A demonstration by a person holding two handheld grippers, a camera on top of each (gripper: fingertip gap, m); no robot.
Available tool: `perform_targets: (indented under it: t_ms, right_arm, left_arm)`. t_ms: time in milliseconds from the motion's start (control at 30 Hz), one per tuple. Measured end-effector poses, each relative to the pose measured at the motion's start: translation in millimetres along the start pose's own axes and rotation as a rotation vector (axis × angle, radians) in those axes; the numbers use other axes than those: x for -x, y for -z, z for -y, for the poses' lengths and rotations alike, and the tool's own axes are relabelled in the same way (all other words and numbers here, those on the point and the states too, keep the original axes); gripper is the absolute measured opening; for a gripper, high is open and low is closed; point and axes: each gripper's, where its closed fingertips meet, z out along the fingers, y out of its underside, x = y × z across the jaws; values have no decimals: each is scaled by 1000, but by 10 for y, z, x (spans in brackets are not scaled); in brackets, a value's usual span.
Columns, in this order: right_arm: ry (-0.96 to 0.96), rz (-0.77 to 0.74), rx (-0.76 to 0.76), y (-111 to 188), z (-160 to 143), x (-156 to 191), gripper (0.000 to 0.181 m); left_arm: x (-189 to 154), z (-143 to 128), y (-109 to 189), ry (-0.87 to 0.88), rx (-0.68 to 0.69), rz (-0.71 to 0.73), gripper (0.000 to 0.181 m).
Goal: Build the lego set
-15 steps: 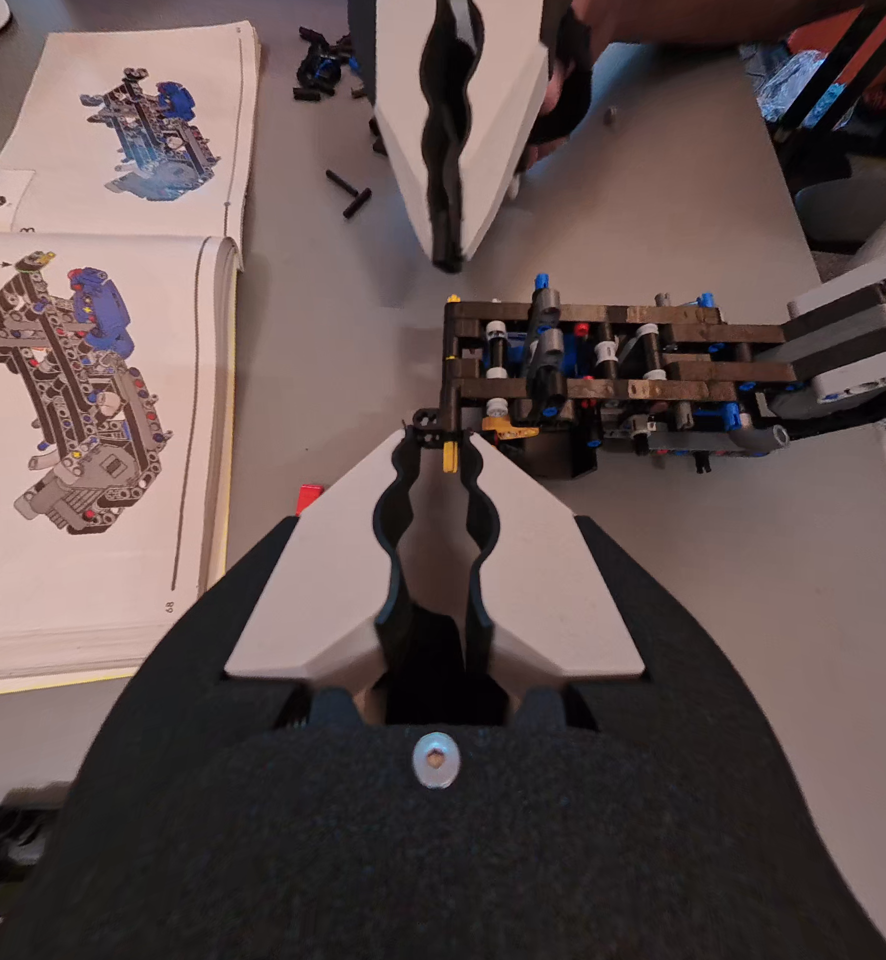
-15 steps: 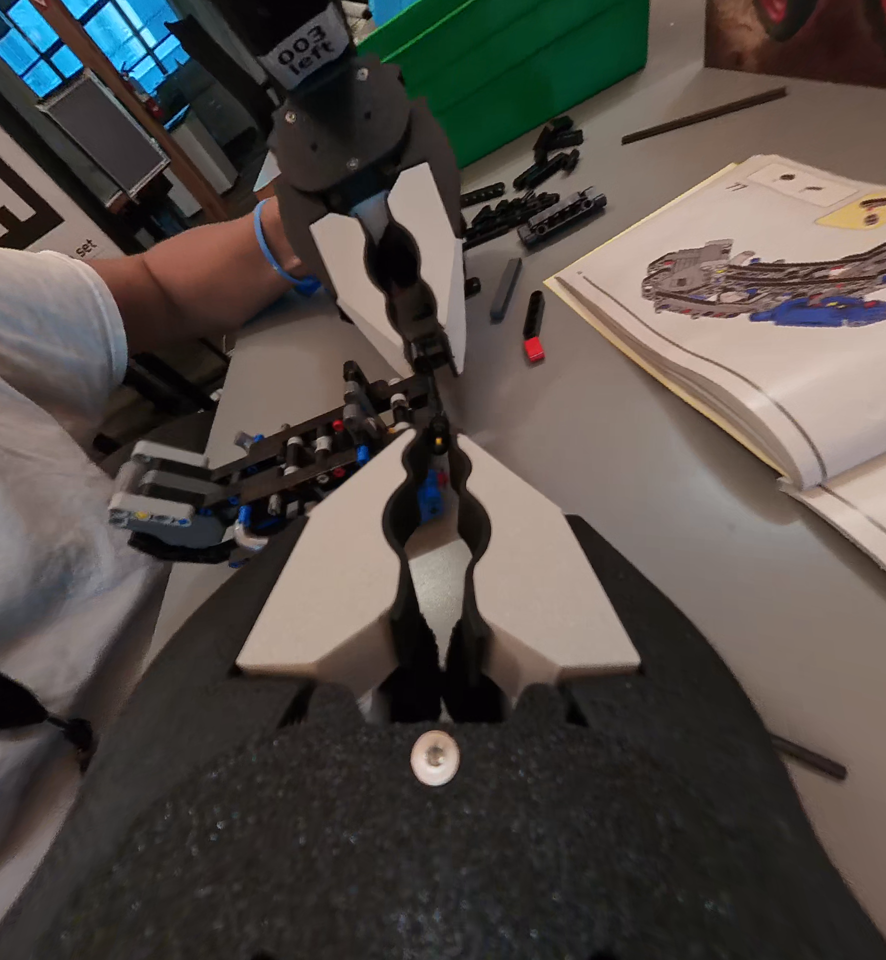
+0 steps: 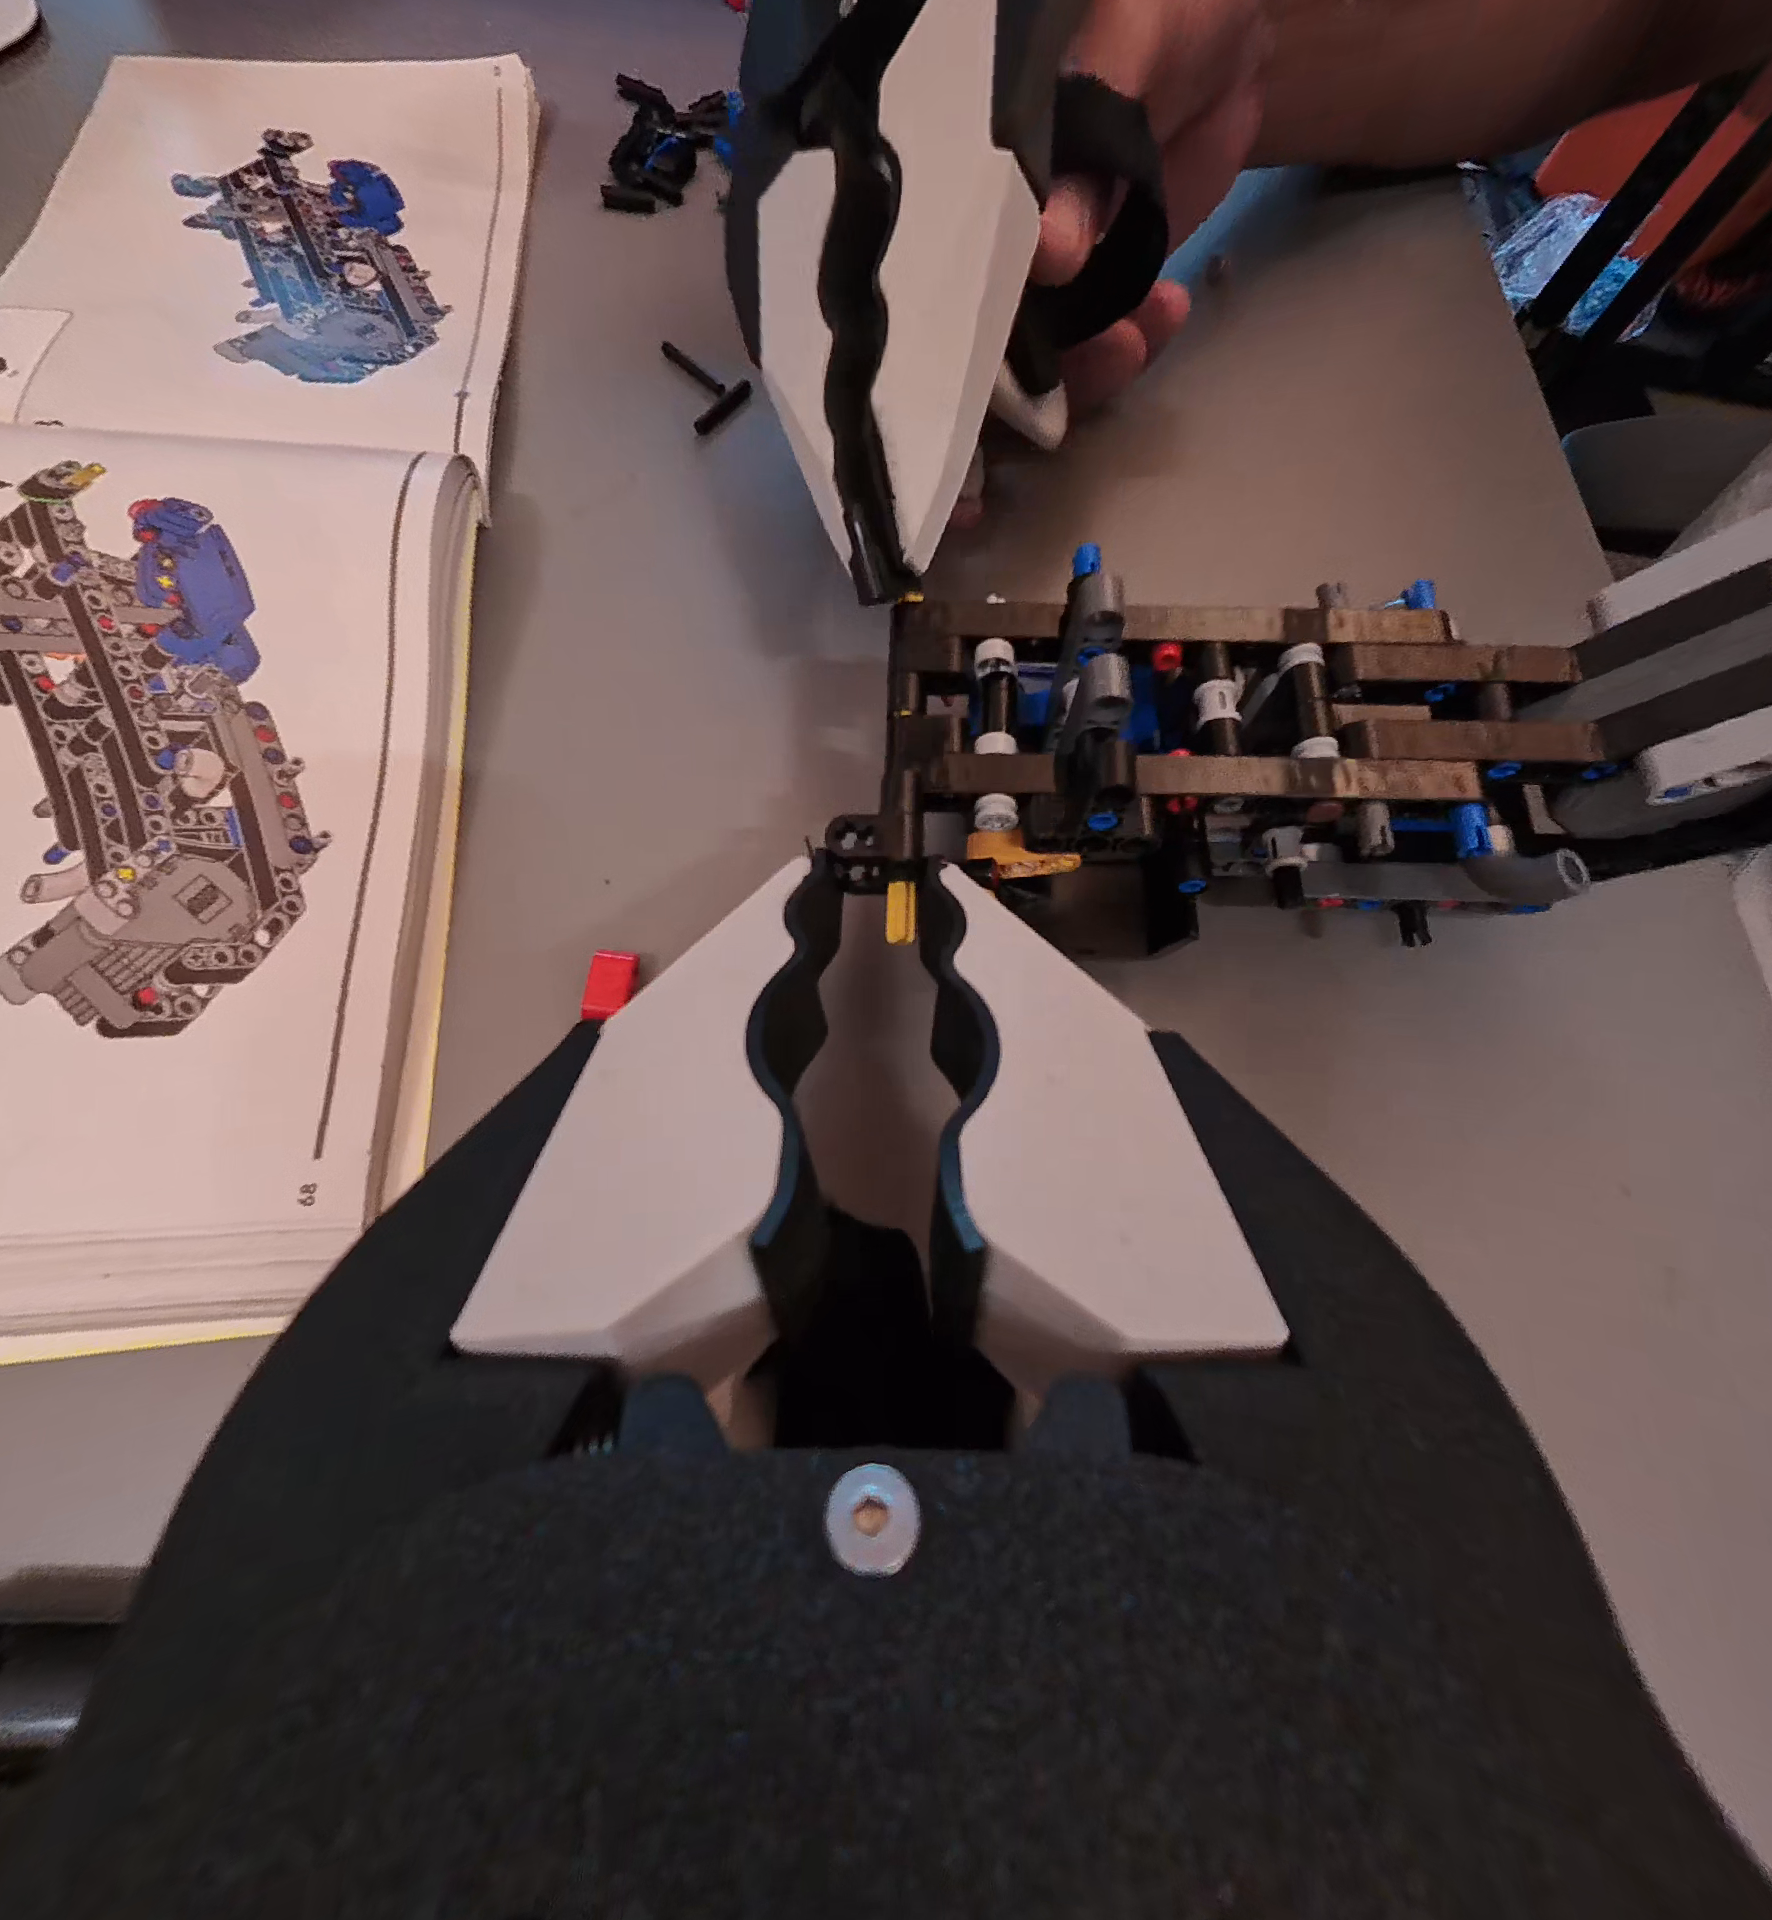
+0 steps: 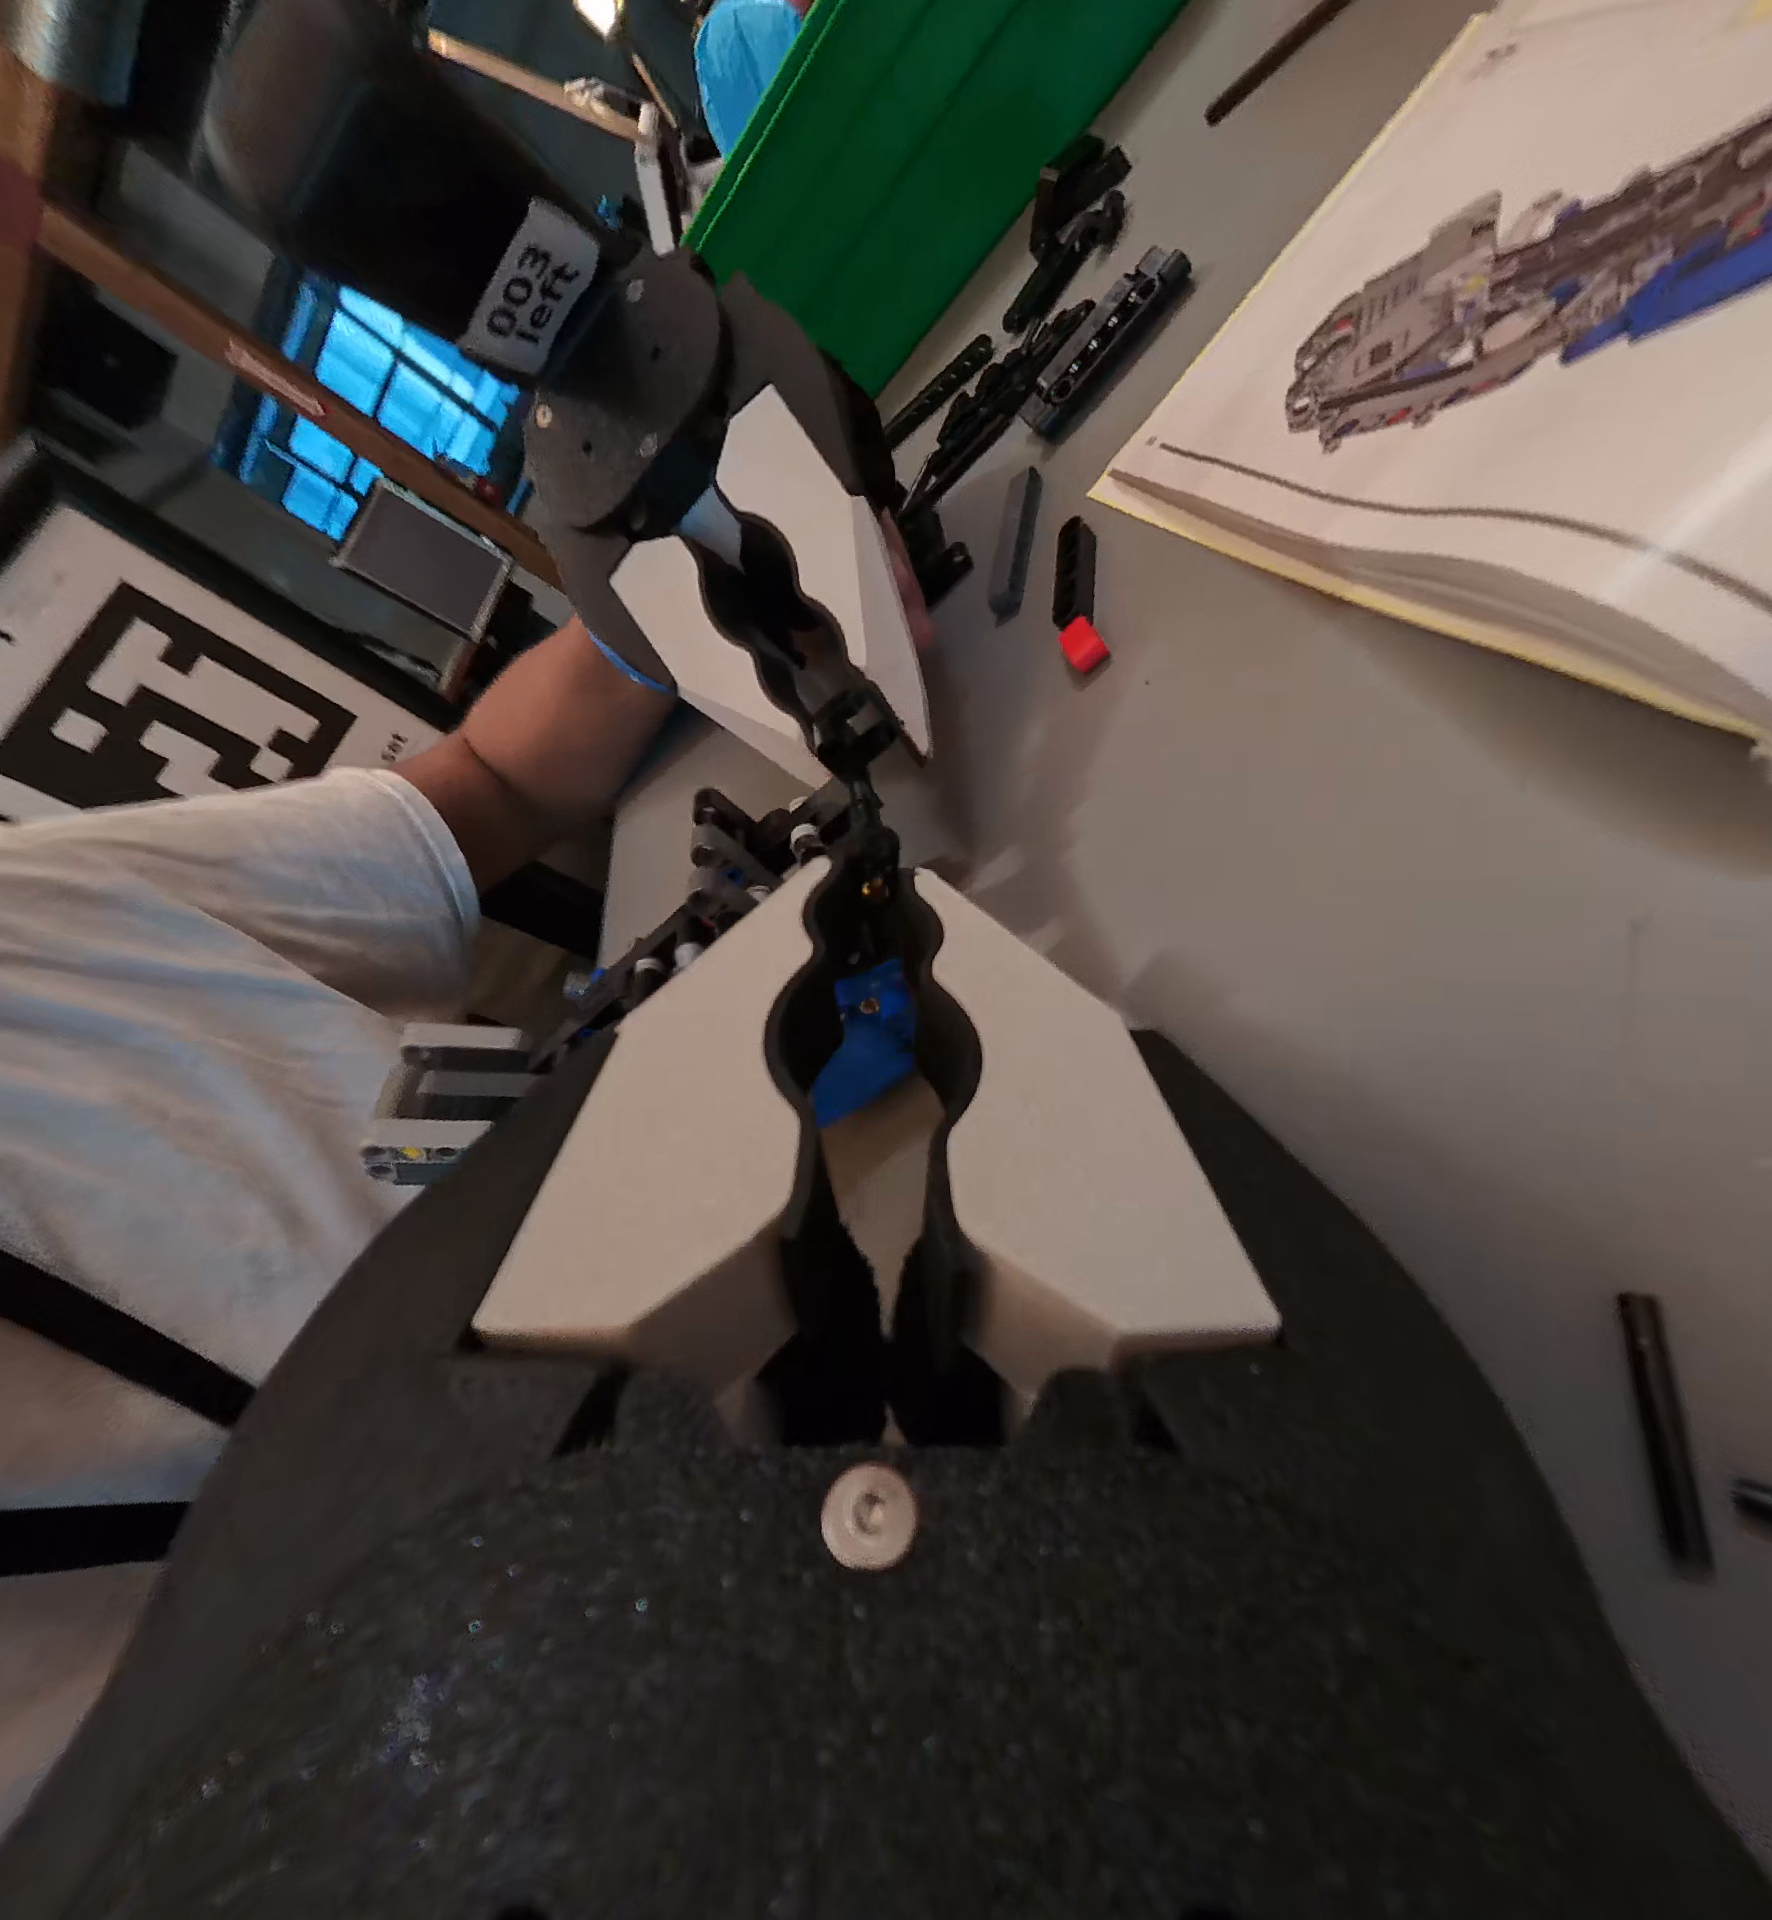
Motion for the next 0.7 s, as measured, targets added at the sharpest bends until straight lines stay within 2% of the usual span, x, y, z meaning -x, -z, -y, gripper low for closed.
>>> perform_targets:
  t_ms: [433,600,700]
  right_arm:
    - [-217,-47,-143,-32,-63,43,6]
    - [-193,-45,-181,-80,-95,159,6]
    - [-41,-58,-200,1,-48,217,6]
  left_arm:
    - [3,-95,5,18,48,-6,12]
    - [-26,-95,7,-24,78,12,11]
    - [-26,-94,28,-48,95,32,11]
